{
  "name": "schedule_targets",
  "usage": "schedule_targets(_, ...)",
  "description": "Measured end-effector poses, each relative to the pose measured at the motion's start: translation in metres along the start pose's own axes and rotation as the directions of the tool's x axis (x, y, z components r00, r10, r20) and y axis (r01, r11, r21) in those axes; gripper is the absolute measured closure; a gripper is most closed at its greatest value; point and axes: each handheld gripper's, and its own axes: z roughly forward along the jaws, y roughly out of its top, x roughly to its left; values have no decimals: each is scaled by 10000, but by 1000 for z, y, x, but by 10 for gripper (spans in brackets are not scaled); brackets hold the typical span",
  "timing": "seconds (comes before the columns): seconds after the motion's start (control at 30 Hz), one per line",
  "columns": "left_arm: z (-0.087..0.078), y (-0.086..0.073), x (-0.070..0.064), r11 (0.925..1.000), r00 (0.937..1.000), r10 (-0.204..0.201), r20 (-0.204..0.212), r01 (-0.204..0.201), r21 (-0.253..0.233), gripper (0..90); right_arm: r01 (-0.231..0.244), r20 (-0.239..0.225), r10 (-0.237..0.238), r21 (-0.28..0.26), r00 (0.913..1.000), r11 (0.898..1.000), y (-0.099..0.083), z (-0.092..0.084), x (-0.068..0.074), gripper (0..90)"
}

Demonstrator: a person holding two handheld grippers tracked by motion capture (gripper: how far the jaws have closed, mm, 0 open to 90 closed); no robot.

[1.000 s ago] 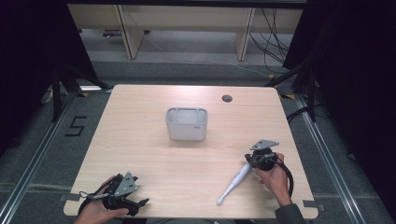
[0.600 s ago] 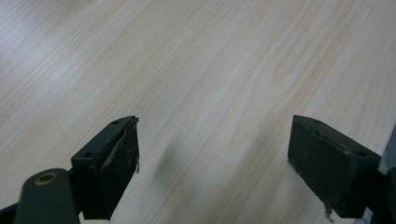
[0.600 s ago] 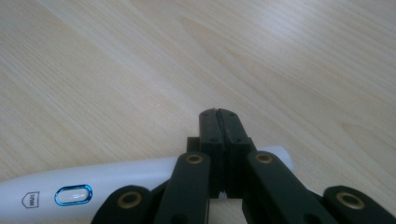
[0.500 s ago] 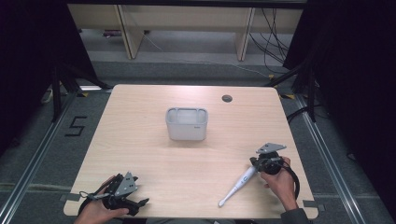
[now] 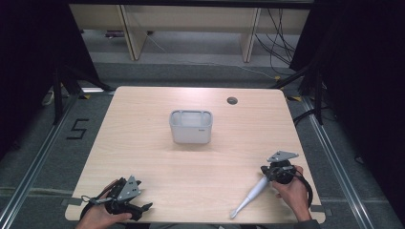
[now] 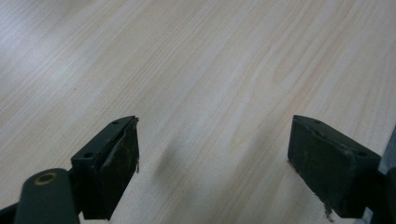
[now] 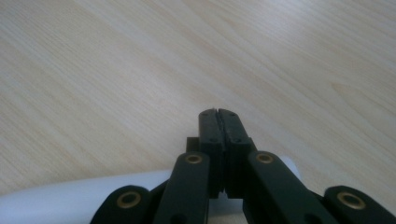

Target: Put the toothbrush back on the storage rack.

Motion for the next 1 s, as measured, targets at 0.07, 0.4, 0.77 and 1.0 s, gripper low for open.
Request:
schedule_targets(0.07,0,0,-1,9999,10000,-56,50,56,-86,163,-63,17,63,25,10000,10000,-2,-2,0,895)
schedule_targets(0.4,0,0,0,10000,10000,3,8,-3,-21,163,-255,83,254,70,9996,9997,-16,-13,-1,891)
schedule_targets(0.77,0,0,-1,10000,10000,-21,31,21,-56,164,-106,132,104,138,9999,9998,-29,-23,6,879)
schedule_targets(1.0,1,0,-1,10000,10000,-46,39,46,-67,163,-167,84,165,249,9998,9996,-34,-29,11,872)
